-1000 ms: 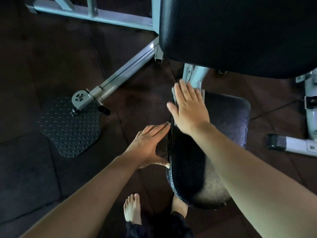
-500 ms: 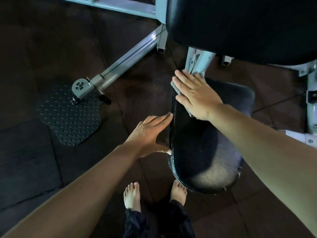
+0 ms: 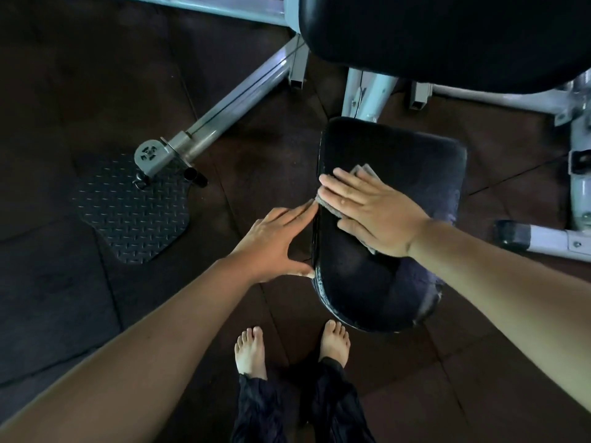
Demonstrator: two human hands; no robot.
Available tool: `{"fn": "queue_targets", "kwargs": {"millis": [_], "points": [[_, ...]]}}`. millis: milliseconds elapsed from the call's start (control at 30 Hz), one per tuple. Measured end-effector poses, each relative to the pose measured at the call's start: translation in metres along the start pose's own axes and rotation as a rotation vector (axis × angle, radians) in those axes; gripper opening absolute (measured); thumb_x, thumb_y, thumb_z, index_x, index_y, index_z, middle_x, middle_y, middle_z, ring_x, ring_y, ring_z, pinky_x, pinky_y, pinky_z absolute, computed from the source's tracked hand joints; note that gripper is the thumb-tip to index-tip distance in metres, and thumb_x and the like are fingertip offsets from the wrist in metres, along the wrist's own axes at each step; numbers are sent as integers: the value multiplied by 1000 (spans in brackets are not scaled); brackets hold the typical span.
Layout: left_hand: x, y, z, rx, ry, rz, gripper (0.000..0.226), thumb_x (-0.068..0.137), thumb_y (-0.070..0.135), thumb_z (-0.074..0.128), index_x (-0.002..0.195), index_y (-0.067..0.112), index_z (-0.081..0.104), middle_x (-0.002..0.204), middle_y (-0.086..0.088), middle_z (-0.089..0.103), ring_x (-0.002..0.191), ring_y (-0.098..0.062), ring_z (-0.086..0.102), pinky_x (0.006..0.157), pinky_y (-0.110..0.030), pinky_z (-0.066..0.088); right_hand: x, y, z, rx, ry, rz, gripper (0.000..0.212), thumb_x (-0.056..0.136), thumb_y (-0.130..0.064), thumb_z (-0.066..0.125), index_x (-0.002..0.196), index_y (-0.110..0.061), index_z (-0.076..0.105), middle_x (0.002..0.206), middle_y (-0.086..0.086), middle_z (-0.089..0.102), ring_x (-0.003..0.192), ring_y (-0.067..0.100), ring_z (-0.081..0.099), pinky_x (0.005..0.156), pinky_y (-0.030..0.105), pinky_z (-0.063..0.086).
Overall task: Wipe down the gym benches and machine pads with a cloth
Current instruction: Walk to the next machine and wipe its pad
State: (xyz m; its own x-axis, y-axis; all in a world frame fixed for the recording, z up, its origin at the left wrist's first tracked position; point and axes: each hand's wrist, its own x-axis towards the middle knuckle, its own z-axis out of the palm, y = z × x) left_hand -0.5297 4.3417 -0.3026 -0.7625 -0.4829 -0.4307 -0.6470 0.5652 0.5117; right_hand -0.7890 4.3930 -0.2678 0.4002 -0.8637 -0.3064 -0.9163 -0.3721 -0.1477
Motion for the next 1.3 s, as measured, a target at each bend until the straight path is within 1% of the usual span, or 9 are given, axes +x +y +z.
{"fn": "queue_targets", "kwargs": {"millis": [67, 200, 300, 500, 600, 733, 967, 1133, 1300], "points": [[-1, 1, 2, -1, -8, 3, 127, 74, 68, 78, 161, 39, -10, 172, 18, 2, 150, -9, 9, 123, -45, 25, -18, -22, 10, -3, 13, 23, 64, 109, -48, 21, 165, -23, 4, 173, -3, -7, 158, 16, -14, 129, 49, 4], [-1, 4, 2, 27, -28, -8, 130, 74, 69, 77, 157, 42, -19, 172, 20, -2, 153, -13, 10, 123, -49, 26, -86, -74, 35, -33, -6, -178, 66, 109, -48, 30, 165, -23, 7, 173, -1, 0, 159, 20, -6, 128, 47, 0], [-3, 8, 2, 38, -40, -14, 134, 74, 68, 78, 159, 39, -21, 172, 19, -4, 153, -13, 9, 124, -49, 26, -81, -57, 28, -35, -58, -261, 62, 110, -46, 28, 165, -25, 8, 173, -2, 2, 159, 20, -5, 128, 45, 2], [-3, 11, -2, 46, -47, -21, 136, 71, 69, 80, 163, 33, -15, 172, 18, -8, 154, -13, 9, 122, -48, 25, -22, -24, 7, -13, -14, 76, 62, 108, -47, 17, 165, -25, 8, 172, -6, -5, 158, 15, -15, 129, 46, -3], [-6, 9, 2, 32, -31, -16, 137, 69, 69, 80, 162, 36, -16, 172, 19, -4, 153, -15, 13, 123, -50, 29, -58, -69, 26, -1, -4, 36, 63, 108, -48, 22, 165, -26, 5, 172, -3, -8, 158, 18, -15, 127, 45, -9], [-10, 12, 4, 14, -26, -22, 136, 73, 65, 80, 161, 38, -19, 172, 20, -4, 153, -15, 13, 124, -50, 28, -90, -96, 36, 43, -30, 12, 63, 110, -42, 30, 165, -25, 3, 173, -3, -7, 158, 19, -12, 130, 46, 3], [-11, 15, 5, 10, -40, -42, 139, 71, 66, 81, 160, 38, -21, 172, 19, -5, 155, -18, 11, 123, -56, 28, -1, -69, 9, 255, 129, 666, 64, 109, -47, 14, 164, -19, -1, 172, 2, -9, 158, 21, -12, 130, 45, 1], [-15, 17, 6, 16, -28, -39, 135, 73, 61, 82, 162, 37, -17, 172, 20, -6, 155, -17, 11, 122, -56, 29, -39, -150, 31, 226, 100, 663, 66, 110, -47, 19, 164, -16, -2, 171, 5, -13, 158, 23, -15, 129, 46, 1], [-15, 19, 6, 11, -13, -34, 134, 73, 67, 79, 160, 39, -19, 172, 19, -6, 152, -17, 14, 123, -52, 28, -8, -91, 16, 268, 147, 700, 63, 110, -46, 15, 164, -19, 0, 172, 2, -9, 158, 21, -12, 130, 45, 2]]}}
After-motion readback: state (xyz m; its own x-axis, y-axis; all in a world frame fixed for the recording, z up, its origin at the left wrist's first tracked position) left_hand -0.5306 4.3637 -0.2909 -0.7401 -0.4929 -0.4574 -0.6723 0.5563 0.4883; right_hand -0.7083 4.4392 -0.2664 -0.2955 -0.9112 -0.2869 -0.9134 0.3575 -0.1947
